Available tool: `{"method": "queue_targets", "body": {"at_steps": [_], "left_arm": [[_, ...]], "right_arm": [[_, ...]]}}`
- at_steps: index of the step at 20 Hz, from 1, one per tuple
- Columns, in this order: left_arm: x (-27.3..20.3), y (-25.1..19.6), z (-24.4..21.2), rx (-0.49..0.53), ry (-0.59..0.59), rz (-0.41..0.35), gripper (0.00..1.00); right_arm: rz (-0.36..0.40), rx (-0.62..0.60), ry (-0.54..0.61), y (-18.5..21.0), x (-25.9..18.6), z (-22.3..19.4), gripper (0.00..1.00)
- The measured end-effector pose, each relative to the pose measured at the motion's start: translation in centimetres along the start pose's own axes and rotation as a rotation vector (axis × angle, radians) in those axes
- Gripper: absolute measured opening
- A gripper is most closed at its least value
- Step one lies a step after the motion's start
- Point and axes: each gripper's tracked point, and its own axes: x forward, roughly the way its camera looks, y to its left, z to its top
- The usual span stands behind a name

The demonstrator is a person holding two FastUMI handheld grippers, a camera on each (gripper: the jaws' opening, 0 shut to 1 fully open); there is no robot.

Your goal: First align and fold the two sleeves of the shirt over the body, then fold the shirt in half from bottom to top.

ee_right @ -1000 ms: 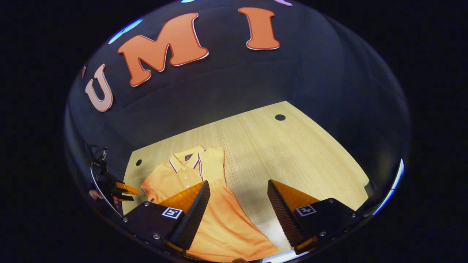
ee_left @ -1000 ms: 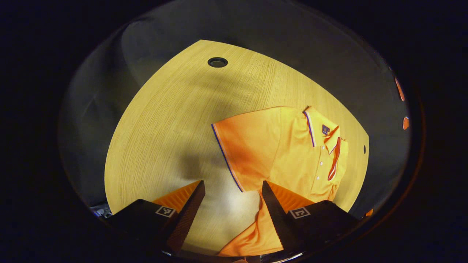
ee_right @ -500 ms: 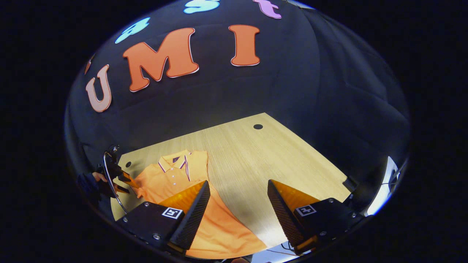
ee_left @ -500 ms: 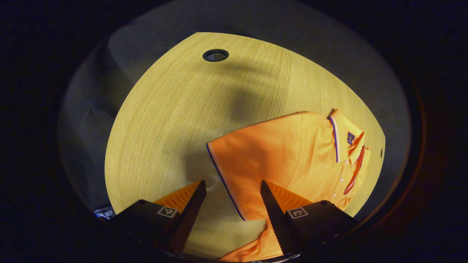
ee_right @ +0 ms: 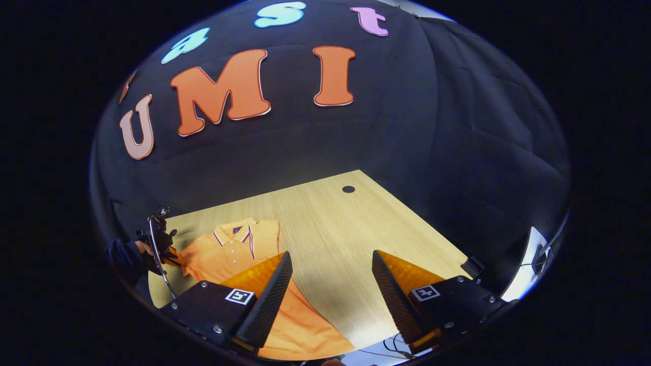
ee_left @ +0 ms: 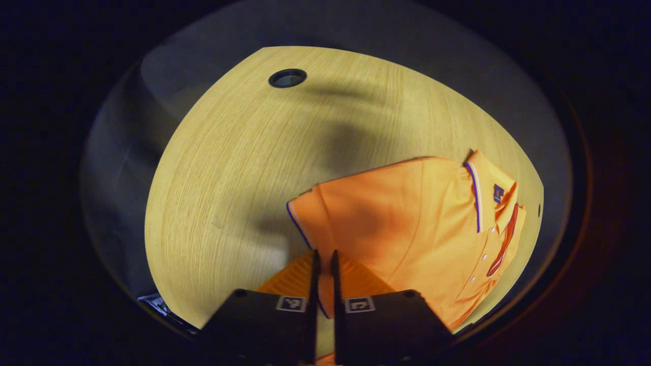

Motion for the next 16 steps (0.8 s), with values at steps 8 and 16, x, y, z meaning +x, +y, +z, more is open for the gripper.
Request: {"method": "queue_targets", "body": {"at_steps": [8,16], "left_arm": [[-6.7,-6.7,4.6,0.308,-0.249,-0.080,0.04],[-5.9,-15.2,3.2,0.541,-0.218,-0.125,0.04]], "right_arm": [[-0.002,0.000,-0.008,-0.2,0.5,0.4,0.96],[-0.018,-0.023,0.030,-0.1,0.1,-1.2,0.96]]}}
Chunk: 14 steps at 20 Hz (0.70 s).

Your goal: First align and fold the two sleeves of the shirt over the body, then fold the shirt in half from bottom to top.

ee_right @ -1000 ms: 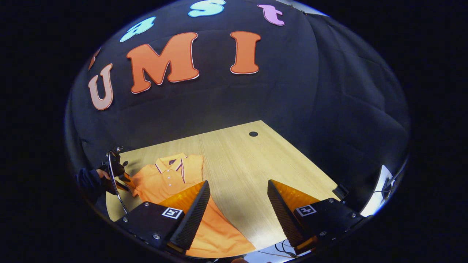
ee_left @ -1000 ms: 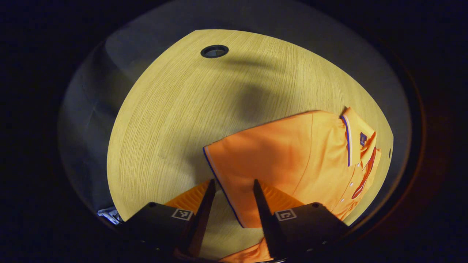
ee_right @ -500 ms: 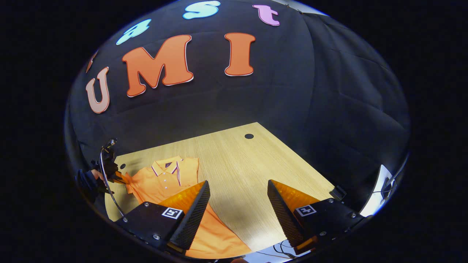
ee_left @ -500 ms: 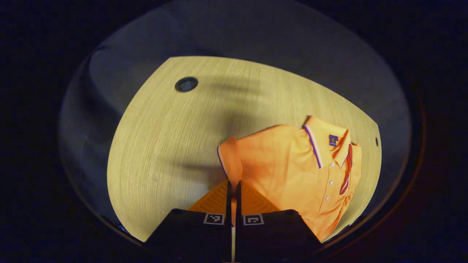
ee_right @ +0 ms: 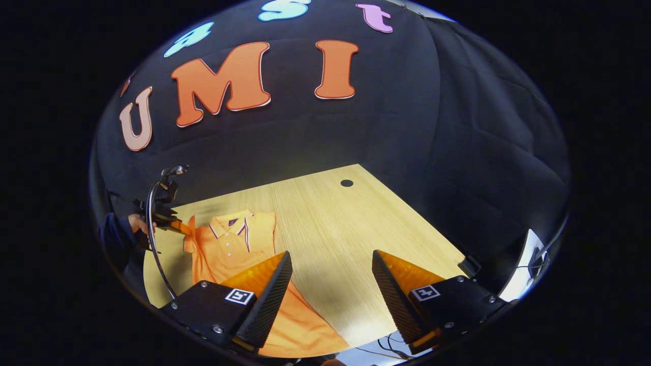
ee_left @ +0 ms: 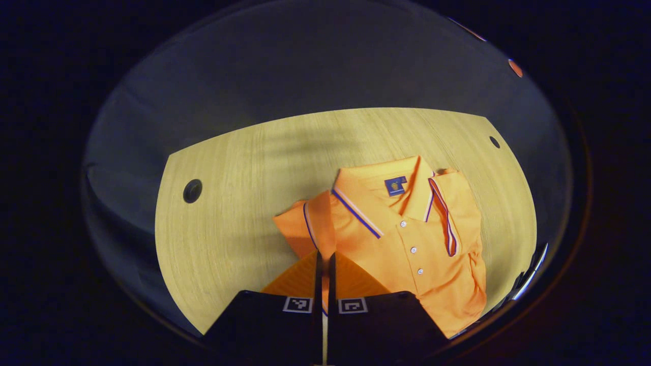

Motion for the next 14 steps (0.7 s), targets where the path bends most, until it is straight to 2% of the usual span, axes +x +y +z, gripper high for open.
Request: {"method": "queue_targets", "body": {"at_steps": [2,3,4,5,7,12,13,14], "left_arm": [[-0.5,-4.2,0.2,-0.006,-0.025,-0.157,0.10],[-1.1,-5.6,0.3,-0.014,-0.035,-0.207,0.30],[-1.5,-5.8,0.4,-0.013,-0.054,-0.231,0.41],[-1.8,-5.4,0.2,-0.004,-0.067,-0.220,0.74],[-2.9,-4.1,-0.1,0.018,-0.111,-0.170,0.92],[-8.0,-3.0,-1.4,-0.057,-0.231,-0.132,0.95],[-9.4,-2.7,-1.8,-0.074,-0.258,-0.114,0.92],[-11.7,-2.8,-2.2,-0.099,-0.306,-0.103,0.95]], "right_arm": [[-0.013,0.001,-0.005,-0.1,-0.5,-0.1,0.97],[-0.019,0.003,-0.005,-0.1,-0.7,-0.1,0.96],[-0.025,0.004,-0.009,-0.1,-0.9,-0.1,0.96],[-0.026,0.006,-0.008,0.1,-1.2,-0.2,0.97],[-0.028,0.002,-0.015,0.4,-1.4,-0.3,0.96],[0.042,-0.060,-0.039,1.9,-1.9,-1.0,0.97],[0.063,-0.074,-0.046,2.0,-1.8,-0.8,0.97],[0.094,-0.091,-0.054,2.4,-1.8,-0.7,0.97]]}}
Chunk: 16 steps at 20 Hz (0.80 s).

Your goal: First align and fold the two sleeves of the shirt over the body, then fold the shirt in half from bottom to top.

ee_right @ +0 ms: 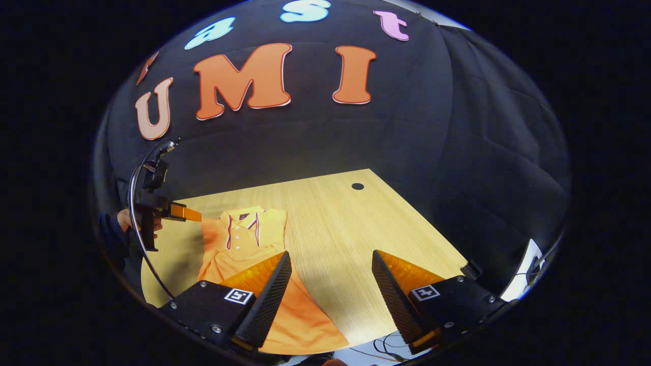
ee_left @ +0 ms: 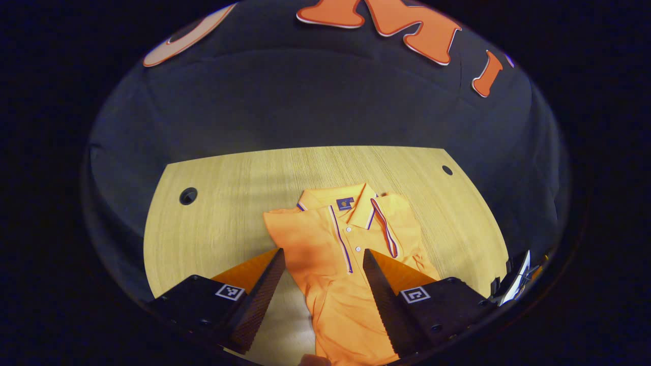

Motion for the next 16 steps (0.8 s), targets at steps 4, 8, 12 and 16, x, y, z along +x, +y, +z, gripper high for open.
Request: {"method": "queue_targets", "body": {"at_steps": [4,8,12,16], "left_arm": [[-7.0,-1.2,1.4,-0.070,-0.175,0.013,0.95],[-15.6,-2.0,3.2,-0.106,-0.447,0.046,0.95],[-21.6,-2.0,2.7,-0.116,-0.646,0.133,0.95],[-26.4,-2.7,2.0,-0.077,-0.940,0.235,0.94]], "right_arm": [[0.085,-0.055,-0.044,0.0,-0.1,0.9,0.98],[0.166,-0.084,-0.137,-0.2,-0.5,2.3,0.98],[0.255,-0.148,-0.281,0.1,-2.0,4.2,0.99],[0.318,-0.186,-0.343,0.5,-3.1,4.0,0.98]]}}
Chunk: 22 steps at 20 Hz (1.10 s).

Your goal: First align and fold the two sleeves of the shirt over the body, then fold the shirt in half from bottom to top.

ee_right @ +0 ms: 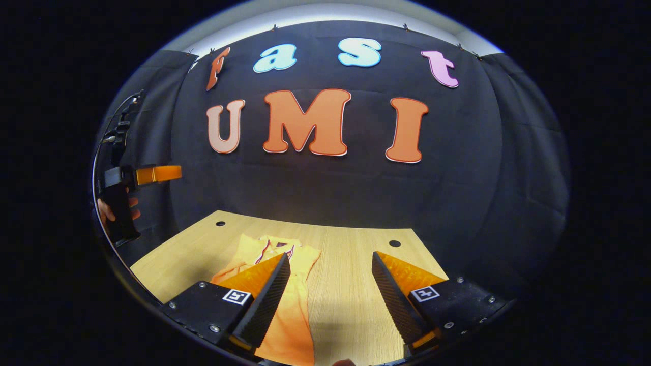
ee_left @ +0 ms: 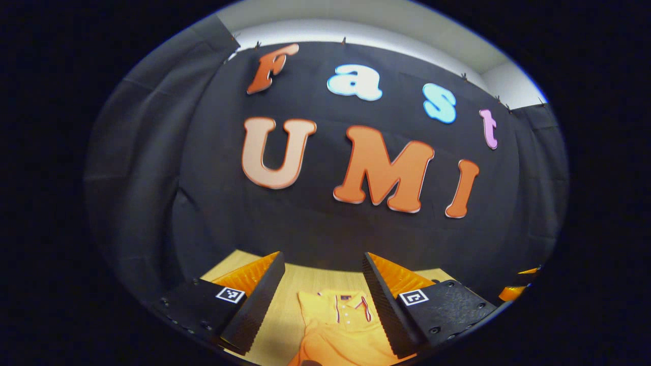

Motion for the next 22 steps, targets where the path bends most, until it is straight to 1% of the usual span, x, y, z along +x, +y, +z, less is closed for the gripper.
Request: {"method": "queue_targets", "body": {"at_steps": [2,3,4,5,6,9,12,13,15,17,20,22], "left_arm": [[-1.1,0.0,0.8,0.048,-0.080,0.027,0.95],[-1.8,0.0,1.2,0.068,-0.076,0.040,0.90],[-2.1,0.0,0.9,0.089,-0.054,0.055,0.96],[-2.8,0.0,0.4,0.109,-0.024,0.056,0.96],[-3.3,-0.1,-0.4,0.117,0.003,0.055,0.98],[-4.6,-0.2,-3.0,0.105,0.109,0.036,0.98],[-5.8,0.2,-8.1,0.075,0.222,0.029,0.98],[-6.3,0.5,-9.4,0.072,0.259,0.039,0.98],[-7.3,1.3,-11.1,0.074,0.316,0.061,0.98],[-7.6,1.9,-13.1,0.075,0.373,0.064,0.98],[-8.2,1.6,-15.7,0.073,0.455,0.033,0.98],[-8.8,1.9,-17.3,0.091,0.497,0.029,0.98]], "right_arm": [[0.031,0.002,-0.032,0.2,-0.8,0.1,0.98],[0.044,0.003,-0.051,0.5,-1.2,0.1,0.98],[0.051,0.005,-0.067,0.5,-1.5,0.1,0.98],[0.054,0.008,-0.074,0.7,-1.6,-0.3,0.98],[0.058,0.011,-0.067,0.9,-1.5,-1.1,0.98],[0.073,0.035,0.041,1.2,-2.0,-5.0,0.98],[0.081,0.039,0.106,1.2,-2.8,-7.4,0.98],[0.080,0.035,0.130,1.2,-3.0,-8.4,0.98],[0.082,0.037,0.177,1.3,-3.4,-10.1,0.98],[0.088,0.057,0.230,1.5,-3.6,-11.9,0.98],[0.100,0.104,0.327,2.2,-3.9,-15.1,0.98],[0.109,0.104,0.381,2.9,-4.2,-17.0,0.99]]}}
